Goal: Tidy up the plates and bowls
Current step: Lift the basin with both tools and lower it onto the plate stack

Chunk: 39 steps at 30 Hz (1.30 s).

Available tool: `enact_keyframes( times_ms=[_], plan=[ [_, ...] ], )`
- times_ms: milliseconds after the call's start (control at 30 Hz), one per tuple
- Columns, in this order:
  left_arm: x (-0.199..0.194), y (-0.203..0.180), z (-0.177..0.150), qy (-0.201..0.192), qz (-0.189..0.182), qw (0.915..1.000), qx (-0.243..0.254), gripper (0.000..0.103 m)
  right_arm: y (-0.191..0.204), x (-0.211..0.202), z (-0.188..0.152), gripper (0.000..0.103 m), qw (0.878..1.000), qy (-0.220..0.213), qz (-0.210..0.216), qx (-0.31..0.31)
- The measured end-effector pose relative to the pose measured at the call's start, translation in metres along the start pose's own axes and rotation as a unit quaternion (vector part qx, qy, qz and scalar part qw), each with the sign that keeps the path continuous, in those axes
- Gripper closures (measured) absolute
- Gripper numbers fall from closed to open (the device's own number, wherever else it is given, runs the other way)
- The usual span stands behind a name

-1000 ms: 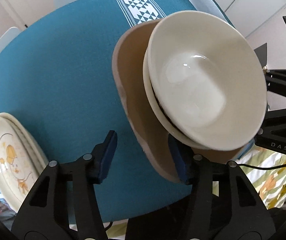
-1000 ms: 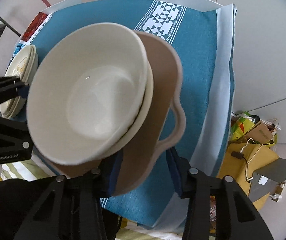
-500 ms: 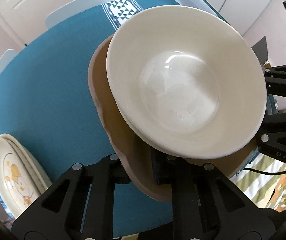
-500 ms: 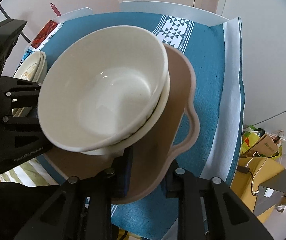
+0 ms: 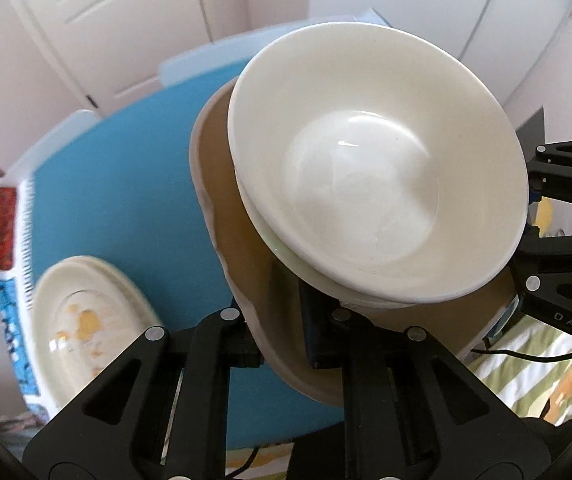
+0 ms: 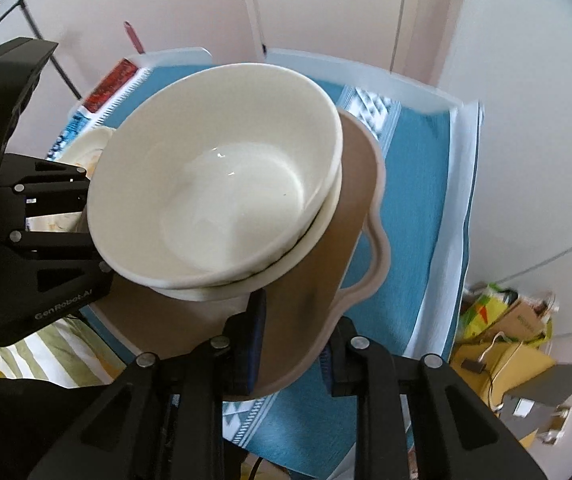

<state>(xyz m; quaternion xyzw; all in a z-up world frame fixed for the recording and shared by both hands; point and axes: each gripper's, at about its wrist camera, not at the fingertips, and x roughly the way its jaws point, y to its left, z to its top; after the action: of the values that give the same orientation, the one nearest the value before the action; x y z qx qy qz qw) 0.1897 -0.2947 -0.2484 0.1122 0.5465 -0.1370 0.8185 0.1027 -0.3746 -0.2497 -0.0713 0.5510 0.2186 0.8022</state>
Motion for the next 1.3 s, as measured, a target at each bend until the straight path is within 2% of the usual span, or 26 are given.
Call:
enact_keyframes(
  times_ms=[133,300,600,800,1000,1300],
  plan=[
    [-0.029,0.016,-0.009,-0.014,0.018,0.9995,-0.022,0.092,0.02,-0.021,0.014,0.081,0.999,-0.022,0.007,-0.028],
    [-0.066,0.056,-0.02,-0.033,0.045,0.9976,-0.04,0.092,0.057,-0.039,0.033,0.081,0.997,-0.043,0.013,-0.058],
    [-0.086,0.131,-0.057,-0.026,0.047,0.9976,-0.044,0.092,0.135,-0.037,0.056,0.081,0.996,-0.054,0.02,-0.072],
    [-0.069,0.181,-0.085,-0.002,0.032,0.9987,-0.04,0.093,0.181,-0.009,0.066,0.081,0.998,-0.035,0.023,-0.051],
    [-0.044,0.212,-0.106,0.021,0.022,0.9991,-0.031,0.093,0.215,0.025,0.071,0.081,0.999,-0.012,0.017,-0.032],
    [-0.008,0.239,-0.121,0.024,0.001,0.9996,-0.017,0.094,0.232,0.058,0.072,0.081,1.0,-0.002,0.011,0.003]
  ],
)
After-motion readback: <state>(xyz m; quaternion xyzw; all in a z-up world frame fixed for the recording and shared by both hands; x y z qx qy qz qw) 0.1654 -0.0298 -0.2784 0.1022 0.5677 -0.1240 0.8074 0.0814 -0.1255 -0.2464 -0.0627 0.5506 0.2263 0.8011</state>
